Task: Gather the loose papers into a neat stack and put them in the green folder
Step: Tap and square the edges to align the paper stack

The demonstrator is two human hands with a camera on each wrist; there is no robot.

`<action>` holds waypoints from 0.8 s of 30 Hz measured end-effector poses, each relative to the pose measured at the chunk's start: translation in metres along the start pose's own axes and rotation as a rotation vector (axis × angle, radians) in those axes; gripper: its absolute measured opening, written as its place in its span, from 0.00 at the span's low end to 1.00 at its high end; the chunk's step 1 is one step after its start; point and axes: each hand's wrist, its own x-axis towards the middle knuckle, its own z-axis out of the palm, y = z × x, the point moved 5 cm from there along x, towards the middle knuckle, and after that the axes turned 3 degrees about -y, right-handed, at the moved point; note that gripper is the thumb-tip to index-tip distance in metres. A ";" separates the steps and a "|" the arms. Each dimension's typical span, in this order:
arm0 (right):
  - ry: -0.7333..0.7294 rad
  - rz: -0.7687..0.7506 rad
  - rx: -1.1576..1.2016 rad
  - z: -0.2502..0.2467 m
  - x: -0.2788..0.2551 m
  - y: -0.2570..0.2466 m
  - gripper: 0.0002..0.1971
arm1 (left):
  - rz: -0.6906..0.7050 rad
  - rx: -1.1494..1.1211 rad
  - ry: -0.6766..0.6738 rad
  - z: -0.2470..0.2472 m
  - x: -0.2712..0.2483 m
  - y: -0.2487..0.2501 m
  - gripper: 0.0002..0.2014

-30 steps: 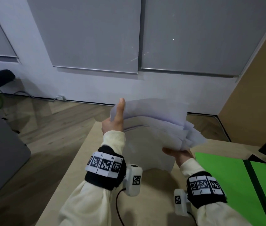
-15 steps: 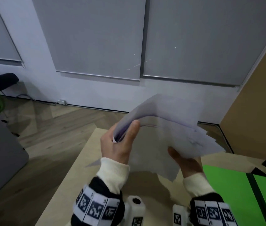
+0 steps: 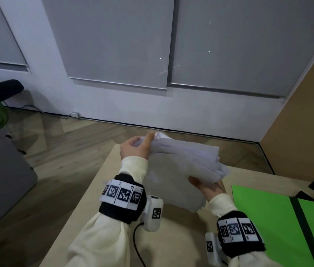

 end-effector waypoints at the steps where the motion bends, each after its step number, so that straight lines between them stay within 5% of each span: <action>1: 0.072 -0.010 0.037 -0.003 0.001 0.003 0.30 | 0.060 0.005 -0.086 0.003 0.002 -0.001 0.10; 3: 0.243 0.052 0.205 -0.014 0.002 0.009 0.28 | 0.144 0.017 -0.278 0.004 0.006 -0.005 0.10; 7: 0.340 0.015 0.291 -0.040 0.001 -0.012 0.20 | 0.102 0.277 -0.528 -0.007 0.016 -0.034 0.44; 8: 0.325 -0.013 0.303 -0.044 0.001 -0.019 0.17 | 0.084 0.391 -0.558 -0.009 0.017 -0.041 0.43; 11: 0.319 -0.075 0.325 -0.054 0.000 -0.037 0.20 | 0.037 0.576 -0.498 -0.013 0.016 -0.047 0.20; 19: 0.308 -0.105 0.439 -0.057 0.001 -0.044 0.28 | 0.054 0.661 -0.534 -0.011 0.019 -0.065 0.14; 24: 0.050 -0.004 0.361 -0.047 0.010 -0.023 0.25 | -0.037 0.478 -0.435 -0.016 0.027 -0.077 0.09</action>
